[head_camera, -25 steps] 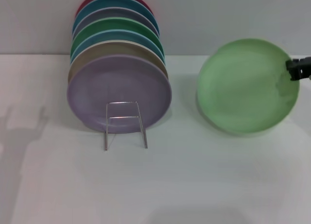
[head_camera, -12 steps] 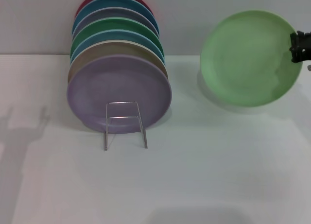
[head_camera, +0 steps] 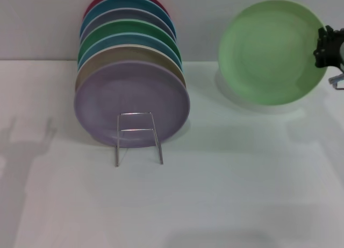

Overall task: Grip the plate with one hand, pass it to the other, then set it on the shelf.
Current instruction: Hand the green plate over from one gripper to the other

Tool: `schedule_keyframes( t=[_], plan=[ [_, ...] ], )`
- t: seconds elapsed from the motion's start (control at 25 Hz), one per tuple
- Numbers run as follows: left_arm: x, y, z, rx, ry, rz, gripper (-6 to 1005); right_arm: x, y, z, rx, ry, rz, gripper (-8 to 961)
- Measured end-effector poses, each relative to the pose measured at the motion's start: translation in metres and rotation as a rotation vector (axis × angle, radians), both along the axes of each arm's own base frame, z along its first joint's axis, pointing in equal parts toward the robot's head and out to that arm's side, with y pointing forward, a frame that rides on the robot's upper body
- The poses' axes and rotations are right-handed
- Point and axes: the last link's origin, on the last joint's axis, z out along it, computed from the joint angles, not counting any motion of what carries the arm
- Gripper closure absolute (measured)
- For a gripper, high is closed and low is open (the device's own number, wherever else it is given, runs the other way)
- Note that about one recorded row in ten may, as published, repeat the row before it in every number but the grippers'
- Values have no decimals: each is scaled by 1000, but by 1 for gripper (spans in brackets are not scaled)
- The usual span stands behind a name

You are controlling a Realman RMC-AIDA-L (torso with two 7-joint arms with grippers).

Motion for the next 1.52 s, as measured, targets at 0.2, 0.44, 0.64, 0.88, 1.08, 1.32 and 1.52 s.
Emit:
schedule_keyframes(
  t=[0.2,0.44,0.64,0.88,1.08,1.32,1.52],
  plan=[
    [0,0,1,1,1,1,212,5,-7,-15,65,20,58,931],
    [-1,0,1,2,0,4,214,17,-22,-23,161,91,110,931],
    [0,0,0,-3,1,1,215,33,-29,-30,206,182,132,932],
    [-1,-8,-6,-41,-33,-17,217,45,-41,-41,209,286,184,933],
    [3,-28,-15,-95,-83,-83,218,50,-63,-49,204,357,260,933],
    [17,-46,-31,-177,-93,-177,220,55,-96,-58,184,375,321,934],
    [24,-56,-43,-248,-88,-228,221,60,-116,-66,144,374,356,934]
  ],
)
